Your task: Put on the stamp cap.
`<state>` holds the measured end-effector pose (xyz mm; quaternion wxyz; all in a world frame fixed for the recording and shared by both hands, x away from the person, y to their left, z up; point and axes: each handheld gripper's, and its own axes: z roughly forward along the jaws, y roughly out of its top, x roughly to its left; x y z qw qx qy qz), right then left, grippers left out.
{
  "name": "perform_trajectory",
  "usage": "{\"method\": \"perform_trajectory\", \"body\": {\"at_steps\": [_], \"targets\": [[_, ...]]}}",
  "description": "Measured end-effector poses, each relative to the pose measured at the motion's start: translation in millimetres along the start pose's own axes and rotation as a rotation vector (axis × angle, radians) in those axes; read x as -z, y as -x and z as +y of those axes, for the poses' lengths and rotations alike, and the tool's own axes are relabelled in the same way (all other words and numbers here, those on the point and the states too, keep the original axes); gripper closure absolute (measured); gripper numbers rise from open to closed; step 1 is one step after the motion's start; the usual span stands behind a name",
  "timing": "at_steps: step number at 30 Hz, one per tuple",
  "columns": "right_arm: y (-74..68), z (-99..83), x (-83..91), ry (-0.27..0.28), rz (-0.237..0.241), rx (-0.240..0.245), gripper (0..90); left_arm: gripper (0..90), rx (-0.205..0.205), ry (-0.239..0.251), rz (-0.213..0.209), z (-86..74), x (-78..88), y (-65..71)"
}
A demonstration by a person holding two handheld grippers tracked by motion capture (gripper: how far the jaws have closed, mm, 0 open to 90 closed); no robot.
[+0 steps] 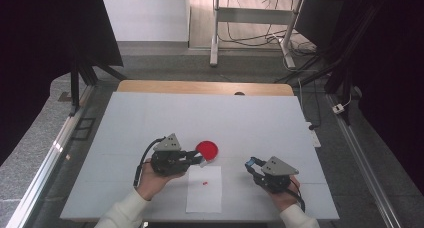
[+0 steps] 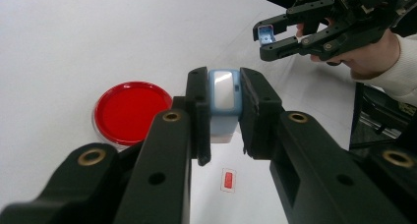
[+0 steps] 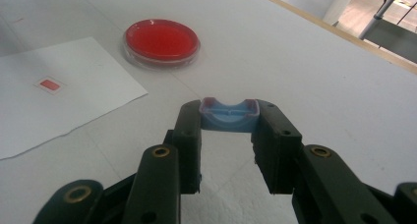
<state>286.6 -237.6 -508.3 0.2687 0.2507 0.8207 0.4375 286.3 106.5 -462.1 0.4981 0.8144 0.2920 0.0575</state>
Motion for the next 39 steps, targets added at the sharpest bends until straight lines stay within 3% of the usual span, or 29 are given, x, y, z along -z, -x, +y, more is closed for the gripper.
{"method": "perform_trajectory", "body": {"at_steps": [39], "targets": [[-28.7,17.3,-25.1,0.025,0.071,-0.003,64.9,75.1,-0.006,-0.018,-0.021,0.3,-7.7,4.4]]}}
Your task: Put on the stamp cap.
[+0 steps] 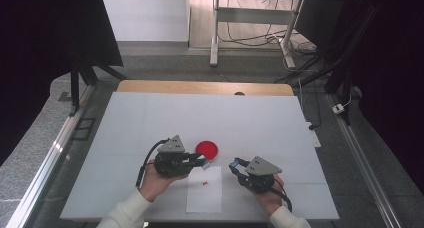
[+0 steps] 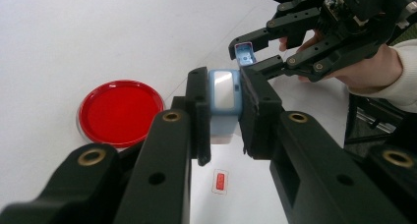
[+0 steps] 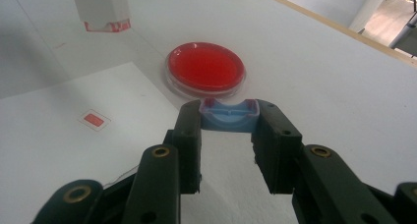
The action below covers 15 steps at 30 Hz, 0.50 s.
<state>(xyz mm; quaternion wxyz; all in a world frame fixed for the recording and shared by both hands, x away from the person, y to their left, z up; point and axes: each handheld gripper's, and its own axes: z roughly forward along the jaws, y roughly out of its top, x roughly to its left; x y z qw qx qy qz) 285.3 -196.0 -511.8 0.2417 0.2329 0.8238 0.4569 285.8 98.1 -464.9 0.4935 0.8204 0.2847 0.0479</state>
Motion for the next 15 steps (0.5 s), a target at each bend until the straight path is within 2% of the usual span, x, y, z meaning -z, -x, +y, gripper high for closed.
{"method": "perform_trajectory", "body": {"at_steps": [6,15], "targets": [[-2.6,1.7,-1.7,0.005,0.001,-0.001,64.9,75.1,0.002,0.003,0.002,0.0,-0.4,0.1],[-11.0,6.0,-7.9,-0.006,0.005,0.021,64.9,75.1,-0.002,0.009,0.010,0.7,-0.2,0.9]]}}
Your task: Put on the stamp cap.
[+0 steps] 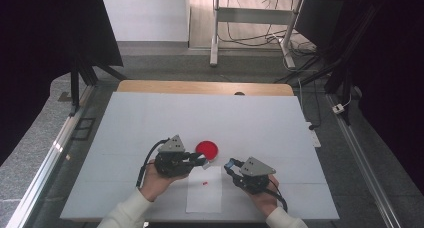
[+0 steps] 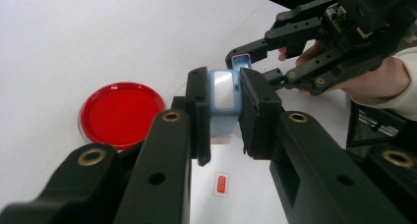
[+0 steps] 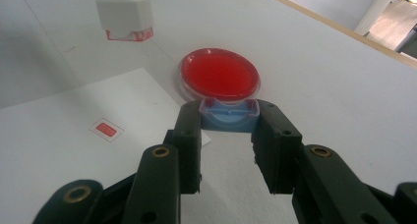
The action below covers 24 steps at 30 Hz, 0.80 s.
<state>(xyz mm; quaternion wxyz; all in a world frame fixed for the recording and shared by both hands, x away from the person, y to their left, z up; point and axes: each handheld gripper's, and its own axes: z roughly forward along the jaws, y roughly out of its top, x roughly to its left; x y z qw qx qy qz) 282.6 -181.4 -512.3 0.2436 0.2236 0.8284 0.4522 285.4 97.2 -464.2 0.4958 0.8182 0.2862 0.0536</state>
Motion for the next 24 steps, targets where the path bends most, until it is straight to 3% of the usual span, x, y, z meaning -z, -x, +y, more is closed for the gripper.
{"method": "perform_trajectory", "body": {"at_steps": [24], "targets": [[-23.6,11.4,-20.7,-0.003,0.047,0.025,64.9,75.1,-0.002,0.026,-0.015,4.3,-0.4,5.1]]}}
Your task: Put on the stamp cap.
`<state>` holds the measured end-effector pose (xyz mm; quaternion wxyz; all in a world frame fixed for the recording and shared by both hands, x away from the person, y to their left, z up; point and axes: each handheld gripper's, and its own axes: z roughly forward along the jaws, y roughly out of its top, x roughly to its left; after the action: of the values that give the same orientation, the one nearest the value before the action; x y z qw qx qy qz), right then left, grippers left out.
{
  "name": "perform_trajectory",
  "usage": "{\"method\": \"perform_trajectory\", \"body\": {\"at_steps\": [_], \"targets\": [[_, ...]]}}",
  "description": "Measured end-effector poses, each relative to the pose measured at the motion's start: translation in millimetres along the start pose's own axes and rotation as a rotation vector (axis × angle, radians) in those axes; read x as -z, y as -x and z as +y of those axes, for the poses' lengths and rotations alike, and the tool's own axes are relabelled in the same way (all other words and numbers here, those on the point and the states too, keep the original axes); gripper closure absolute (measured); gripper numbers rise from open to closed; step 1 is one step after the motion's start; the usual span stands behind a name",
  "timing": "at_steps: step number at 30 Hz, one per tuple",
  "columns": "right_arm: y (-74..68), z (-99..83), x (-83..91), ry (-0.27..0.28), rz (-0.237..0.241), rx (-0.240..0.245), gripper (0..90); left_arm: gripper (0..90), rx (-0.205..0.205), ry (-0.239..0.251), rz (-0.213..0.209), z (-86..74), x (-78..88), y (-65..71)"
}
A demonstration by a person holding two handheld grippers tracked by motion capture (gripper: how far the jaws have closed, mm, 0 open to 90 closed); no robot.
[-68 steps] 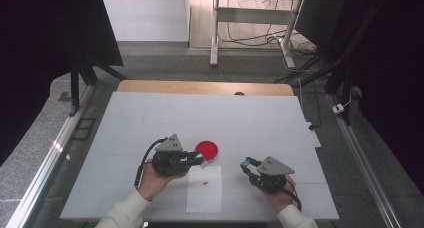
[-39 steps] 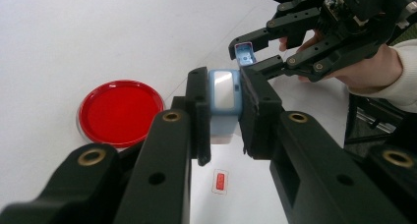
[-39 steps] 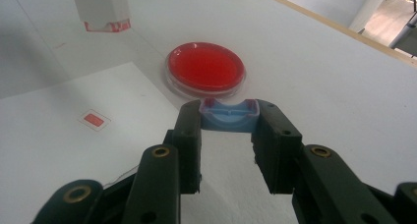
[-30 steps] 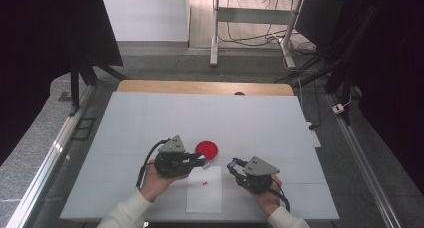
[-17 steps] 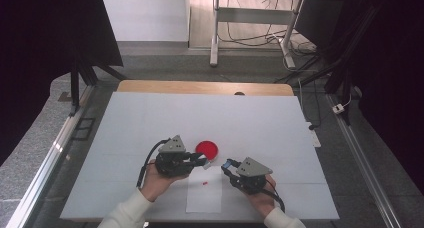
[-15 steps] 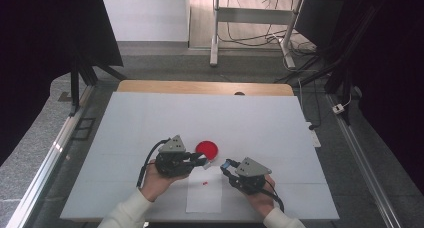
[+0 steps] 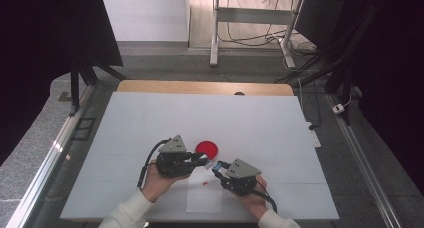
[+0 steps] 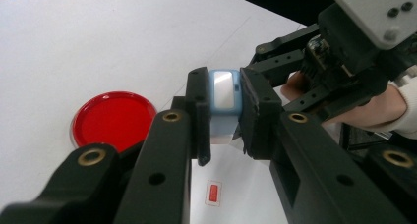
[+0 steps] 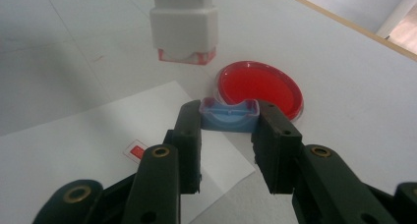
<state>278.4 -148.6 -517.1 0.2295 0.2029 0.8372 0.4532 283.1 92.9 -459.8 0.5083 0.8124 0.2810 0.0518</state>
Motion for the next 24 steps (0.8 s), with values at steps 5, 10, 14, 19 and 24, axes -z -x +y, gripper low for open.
{"method": "perform_trajectory", "body": {"at_steps": [5,10,14,19,24], "targets": [[-3.6,1.7,-4.3,0.006,-0.004,0.004,64.9,75.1,0.008,0.009,-0.008,1.1,-0.1,1.1],[-5.4,3.1,-5.9,0.007,-0.011,0.008,64.9,75.1,0.017,0.012,-0.013,1.1,-0.4,0.8],[-7.2,3.8,-7.1,0.012,-0.021,0.012,64.9,75.2,0.021,0.011,-0.014,0.9,-1.3,1.2],[-9.3,4.4,-7.9,0.014,-0.021,0.015,64.9,75.1,0.023,0.012,-0.012,0.2,-3.4,1.3],[-11.5,5.2,-8.6,0.023,-0.031,0.017,64.9,75.1,0.035,0.012,-0.012,-1.2,-5.5,0.7]]}}
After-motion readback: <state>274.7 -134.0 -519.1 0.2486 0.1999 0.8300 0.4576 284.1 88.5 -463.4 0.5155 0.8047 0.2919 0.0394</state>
